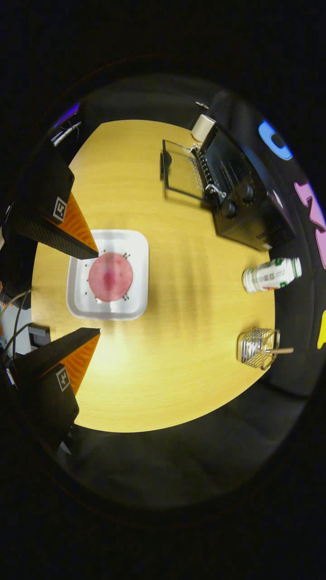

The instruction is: Open the toaster oven, put the food inside, and close the toaster oven door.

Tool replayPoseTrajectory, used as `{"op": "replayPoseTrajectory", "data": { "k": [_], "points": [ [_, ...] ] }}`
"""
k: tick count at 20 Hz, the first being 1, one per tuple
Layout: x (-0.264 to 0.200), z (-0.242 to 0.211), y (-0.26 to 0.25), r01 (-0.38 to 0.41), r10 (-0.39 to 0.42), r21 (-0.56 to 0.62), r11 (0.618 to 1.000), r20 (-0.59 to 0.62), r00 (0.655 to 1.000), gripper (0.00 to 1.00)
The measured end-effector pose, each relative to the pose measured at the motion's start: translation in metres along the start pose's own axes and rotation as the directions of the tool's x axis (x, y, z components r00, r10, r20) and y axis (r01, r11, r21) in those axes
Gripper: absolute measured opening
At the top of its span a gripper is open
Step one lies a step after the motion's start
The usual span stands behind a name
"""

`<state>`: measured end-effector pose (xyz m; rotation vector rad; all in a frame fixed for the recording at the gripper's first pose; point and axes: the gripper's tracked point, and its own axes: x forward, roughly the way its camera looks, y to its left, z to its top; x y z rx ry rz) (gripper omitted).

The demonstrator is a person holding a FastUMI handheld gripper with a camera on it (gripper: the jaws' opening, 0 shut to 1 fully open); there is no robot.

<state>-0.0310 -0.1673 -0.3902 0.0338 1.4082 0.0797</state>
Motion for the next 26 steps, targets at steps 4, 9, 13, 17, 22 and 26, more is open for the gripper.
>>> {"op": "replayPoseTrajectory", "data": {
  "k": [4, 9, 13, 17, 22, 26],
  "points": [
    [0.033, -0.007, -0.021, -0.027, 0.031, 0.056, 0.998, -0.071, 0.997, 0.91],
    [0.058, -0.004, -0.018, -0.063, 0.065, 0.018, 0.998, -0.112, 0.992, 0.62],
    [0.071, -0.007, -0.018, -0.06, 0.055, -0.03, 0.998, -0.137, 0.989, 0.61],
    [0.074, -0.005, -0.021, -0.059, 0.051, -0.066, 0.996, -0.122, 0.991, 0.2],
    [0.074, -0.003, -0.02, -0.158, 0.159, 0.022, 0.987, -0.115, 0.981, 0.05],
    [0.071, -0.005, -0.019, -0.283, 0.289, 0.077, 0.956, -0.092, 0.953, 0.05]
  ]
}}
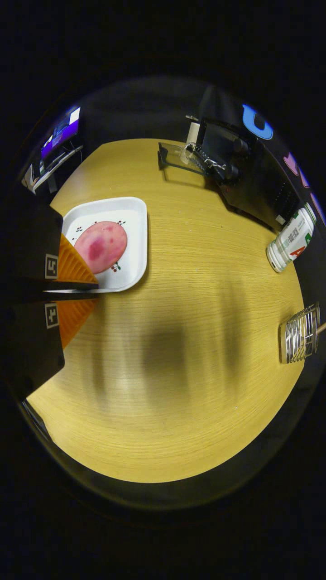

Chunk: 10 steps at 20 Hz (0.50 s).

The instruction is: Open the toaster oven, put the food inside, and close the toaster oven door.

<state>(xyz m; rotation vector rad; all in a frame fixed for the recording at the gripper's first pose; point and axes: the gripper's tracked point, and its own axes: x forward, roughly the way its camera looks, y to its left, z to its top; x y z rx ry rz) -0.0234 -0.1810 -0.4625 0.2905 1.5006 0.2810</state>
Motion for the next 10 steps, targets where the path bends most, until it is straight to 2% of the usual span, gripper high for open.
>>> {"op": "replayPoseTrajectory", "data": {
  "k": [4, 10],
  "points": [
    [-0.009, -0.011, 0.013, -0.157, 0.152, 0.134, 0.979, 0.042, 0.987, 0.05],
    [-0.028, -0.02, 0.041, -0.263, 0.238, 0.245, 0.933, 0.13, 0.963, 0.05]
  ]
}}
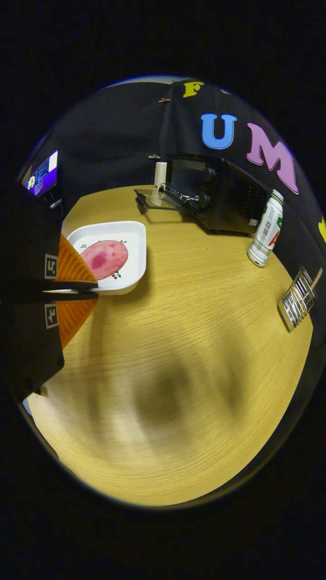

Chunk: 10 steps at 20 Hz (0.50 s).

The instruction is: Open the toaster oven, put the food inside, and close the toaster oven door.

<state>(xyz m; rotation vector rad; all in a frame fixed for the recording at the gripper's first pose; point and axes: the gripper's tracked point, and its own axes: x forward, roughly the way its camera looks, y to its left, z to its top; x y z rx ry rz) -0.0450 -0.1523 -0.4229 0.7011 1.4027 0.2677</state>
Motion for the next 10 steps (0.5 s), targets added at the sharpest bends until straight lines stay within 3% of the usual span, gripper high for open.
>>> {"op": "replayPoseTrajectory", "data": {
  "k": [5, 10],
  "points": [
    [-0.009, -0.018, 0.048, -0.017, 0.007, 0.118, 0.993, 0.087, 0.996, 0.05],
    [0.008, -0.044, 0.108, -0.021, -0.028, 0.275, 0.961, 0.172, 0.985, 0.05]
  ]
}}
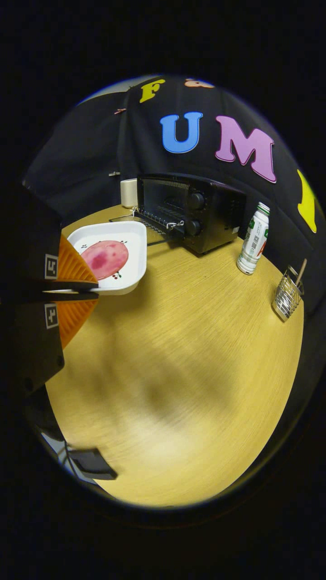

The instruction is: Open the toaster oven, put the food inside, and close the toaster oven door.

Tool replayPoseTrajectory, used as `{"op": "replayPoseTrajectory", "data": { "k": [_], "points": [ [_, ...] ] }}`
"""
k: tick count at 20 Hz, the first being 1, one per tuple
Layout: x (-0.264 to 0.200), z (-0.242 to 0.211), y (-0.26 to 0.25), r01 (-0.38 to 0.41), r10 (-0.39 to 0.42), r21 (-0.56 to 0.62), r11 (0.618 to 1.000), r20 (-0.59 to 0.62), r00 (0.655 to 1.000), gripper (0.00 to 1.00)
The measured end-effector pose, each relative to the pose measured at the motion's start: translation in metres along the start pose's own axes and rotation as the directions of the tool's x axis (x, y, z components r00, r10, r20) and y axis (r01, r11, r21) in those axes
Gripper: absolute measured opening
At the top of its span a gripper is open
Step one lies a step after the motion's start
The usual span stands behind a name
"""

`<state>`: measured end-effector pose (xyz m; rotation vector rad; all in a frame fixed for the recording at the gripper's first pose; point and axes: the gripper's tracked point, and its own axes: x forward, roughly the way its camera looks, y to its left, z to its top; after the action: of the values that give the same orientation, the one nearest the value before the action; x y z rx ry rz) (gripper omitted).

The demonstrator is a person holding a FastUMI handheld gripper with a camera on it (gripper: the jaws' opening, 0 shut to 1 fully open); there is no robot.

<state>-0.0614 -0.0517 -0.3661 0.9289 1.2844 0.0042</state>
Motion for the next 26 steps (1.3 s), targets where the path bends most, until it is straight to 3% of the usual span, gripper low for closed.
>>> {"op": "replayPoseTrajectory", "data": {
  "k": [9, 12, 17, 22, 26],
  "points": [
    [0.066, -0.044, 0.1, -0.019, -0.03, 0.259, 0.966, 0.184, 0.982, 0.05],
    [0.091, -0.033, 0.142, -0.057, -0.03, 0.325, 0.944, 0.256, 0.966, 0.05],
    [0.139, -0.003, 0.183, -0.076, -0.099, 0.455, 0.887, 0.349, 0.932, 0.05],
    [0.181, 0.028, 0.212, -0.144, -0.133, 0.534, 0.833, 0.447, 0.884, 0.05],
    [0.212, 0.038, 0.224, -0.163, -0.171, 0.589, 0.792, 0.469, 0.866, 0.05]
  ]
}}
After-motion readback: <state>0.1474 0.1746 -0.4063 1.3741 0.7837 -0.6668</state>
